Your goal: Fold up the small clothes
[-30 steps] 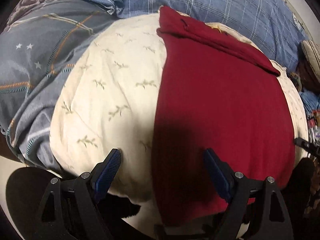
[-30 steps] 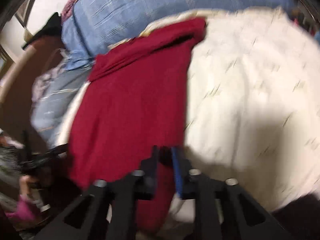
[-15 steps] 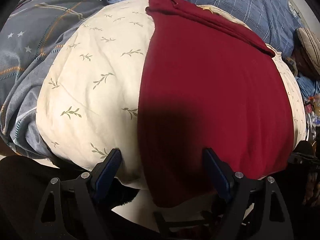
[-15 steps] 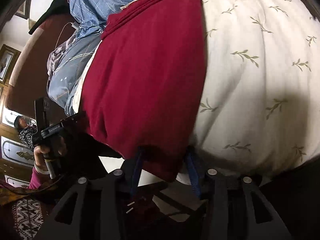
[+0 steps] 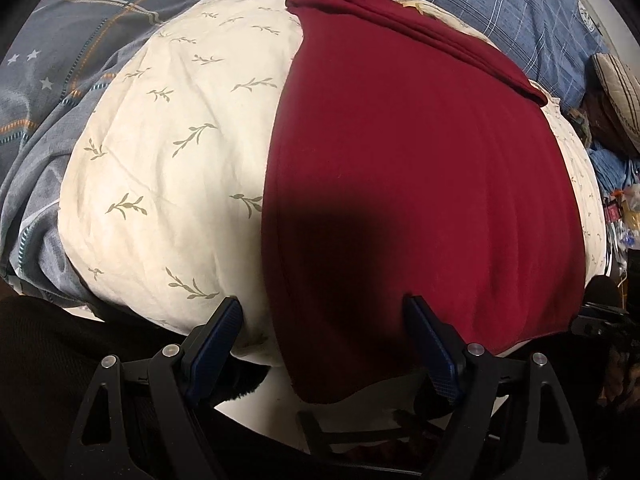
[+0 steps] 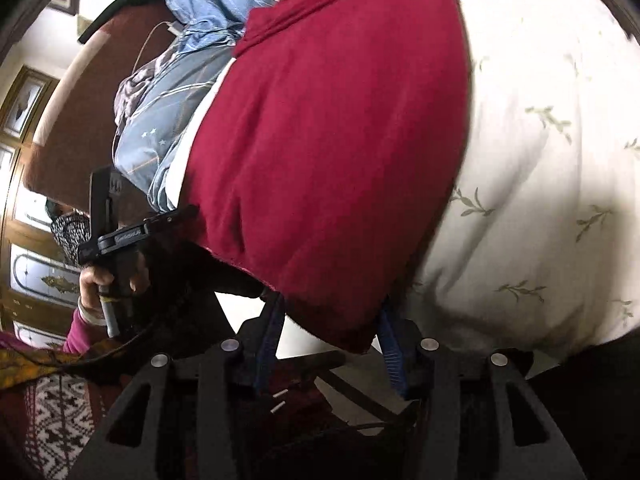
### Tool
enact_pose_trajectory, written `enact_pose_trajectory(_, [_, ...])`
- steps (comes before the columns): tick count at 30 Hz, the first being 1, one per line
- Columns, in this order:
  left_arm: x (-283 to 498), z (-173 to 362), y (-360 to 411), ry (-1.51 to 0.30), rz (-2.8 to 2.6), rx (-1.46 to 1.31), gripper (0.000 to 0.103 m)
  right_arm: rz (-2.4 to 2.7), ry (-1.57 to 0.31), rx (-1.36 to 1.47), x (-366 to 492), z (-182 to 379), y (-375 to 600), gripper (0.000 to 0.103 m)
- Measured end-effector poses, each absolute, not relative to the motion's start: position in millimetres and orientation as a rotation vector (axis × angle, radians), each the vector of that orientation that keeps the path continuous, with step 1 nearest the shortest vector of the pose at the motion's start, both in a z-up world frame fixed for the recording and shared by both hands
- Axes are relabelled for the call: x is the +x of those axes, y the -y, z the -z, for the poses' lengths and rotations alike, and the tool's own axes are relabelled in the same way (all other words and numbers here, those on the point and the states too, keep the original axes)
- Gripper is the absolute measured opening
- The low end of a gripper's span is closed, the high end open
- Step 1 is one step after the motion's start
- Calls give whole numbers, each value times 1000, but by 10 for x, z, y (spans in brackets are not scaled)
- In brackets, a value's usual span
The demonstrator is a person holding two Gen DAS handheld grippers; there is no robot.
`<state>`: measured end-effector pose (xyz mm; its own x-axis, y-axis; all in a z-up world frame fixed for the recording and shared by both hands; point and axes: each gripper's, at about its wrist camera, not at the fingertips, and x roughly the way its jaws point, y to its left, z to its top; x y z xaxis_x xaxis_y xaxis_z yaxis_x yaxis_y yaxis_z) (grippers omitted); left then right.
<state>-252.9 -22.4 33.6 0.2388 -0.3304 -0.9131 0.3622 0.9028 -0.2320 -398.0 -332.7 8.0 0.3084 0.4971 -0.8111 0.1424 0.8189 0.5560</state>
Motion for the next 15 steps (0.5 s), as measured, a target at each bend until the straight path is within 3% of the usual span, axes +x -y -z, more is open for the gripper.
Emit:
enact_pose_trajectory(3, [-2543,-340,198,-1241,479,33,81,-235,-1249,615,-3976,-26,3348,38])
enact_pose_trajectory(4, [-2548,-347,195,-1242,480,32,80,-236,-1243,597,-3984,-54,3346,28])
enact_pose_trajectory(5, [-2545,-348,188,-1243,485,31,77,-242,-1229,571,-3989,-103,3330,19])
enact_pose_trajectory(7, [-2542,-365,168,-1242,490,30,67,-258,-1195,548,-3998,-195,3315,14])
enact_pose_trajectory(10, [-2544,-388,133,-1244,490,31,48,-268,-1153,546,-3991,-275,3306,10])
enact_pose_trajectory(14, [-2587,-520,142,-1232,516,73,6,-293,-1099,566,-3957,-367,3297,9])
enact_pose_trajectory(15, [-2576,-580,116,-1224,529,69,6,-301,-1084,570,-3945,-402,3283,9])
